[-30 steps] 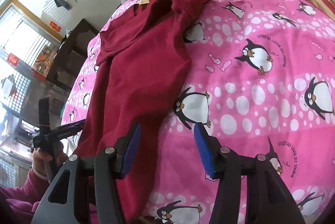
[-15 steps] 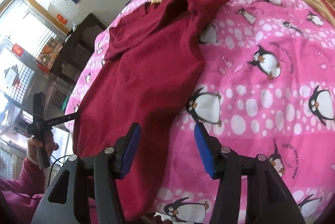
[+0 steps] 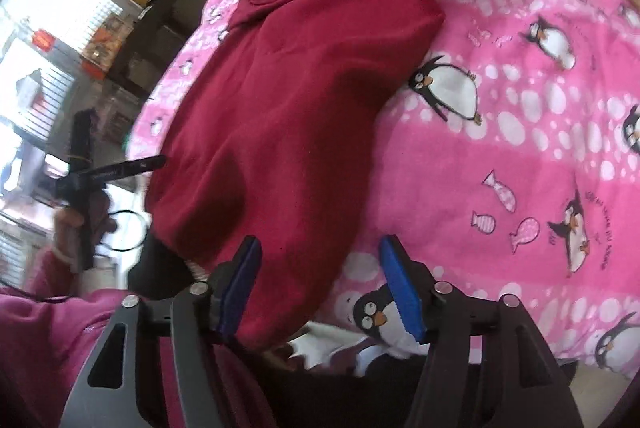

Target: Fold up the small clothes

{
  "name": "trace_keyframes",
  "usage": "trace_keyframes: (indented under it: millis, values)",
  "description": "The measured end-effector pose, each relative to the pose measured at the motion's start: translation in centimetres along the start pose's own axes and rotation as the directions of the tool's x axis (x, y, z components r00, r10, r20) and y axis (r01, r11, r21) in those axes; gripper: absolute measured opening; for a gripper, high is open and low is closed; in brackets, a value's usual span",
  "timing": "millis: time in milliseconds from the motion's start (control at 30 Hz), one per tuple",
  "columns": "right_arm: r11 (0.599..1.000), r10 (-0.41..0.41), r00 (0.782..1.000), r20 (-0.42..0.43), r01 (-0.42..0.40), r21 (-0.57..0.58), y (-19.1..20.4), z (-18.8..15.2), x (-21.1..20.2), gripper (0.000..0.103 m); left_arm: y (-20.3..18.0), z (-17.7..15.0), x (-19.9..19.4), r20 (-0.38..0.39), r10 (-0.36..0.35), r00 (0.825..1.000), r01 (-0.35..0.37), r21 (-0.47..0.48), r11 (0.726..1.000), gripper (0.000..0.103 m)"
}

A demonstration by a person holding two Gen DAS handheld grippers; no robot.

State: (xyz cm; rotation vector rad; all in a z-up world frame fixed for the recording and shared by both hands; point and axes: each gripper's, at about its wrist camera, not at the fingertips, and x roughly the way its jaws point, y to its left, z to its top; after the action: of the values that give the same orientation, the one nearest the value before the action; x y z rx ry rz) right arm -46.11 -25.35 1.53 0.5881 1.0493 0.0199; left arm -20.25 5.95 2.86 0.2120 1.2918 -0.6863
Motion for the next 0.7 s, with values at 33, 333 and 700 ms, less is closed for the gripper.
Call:
trace_keyframes:
  millis: [33,333,700]
  values:
    - [0.998,-0.045,0.999,0.014,0.046,-0.042,0.7,0.0,-0.3,0.000,0.0,0.0,-0.1,-0.001,0.000,1.000,0.000,0.000,1.000,0.067]
    - [0.991,0.003,0.994,0.110,0.011,-0.130,2.5,-0.8,-5.6,0.000,-0.1,-0.6,-0.2,-0.015,-0.016,1.000,0.016,0.002,1.000,0.067]
    - [0.991,0.119,0.993,0.002,-0.119,0.058,-0.5,-2.9,-1.4,0.027,0.4,-2.4,-0.4,-0.085,-0.004,0.996,0.007,0.037,0.999,0.070]
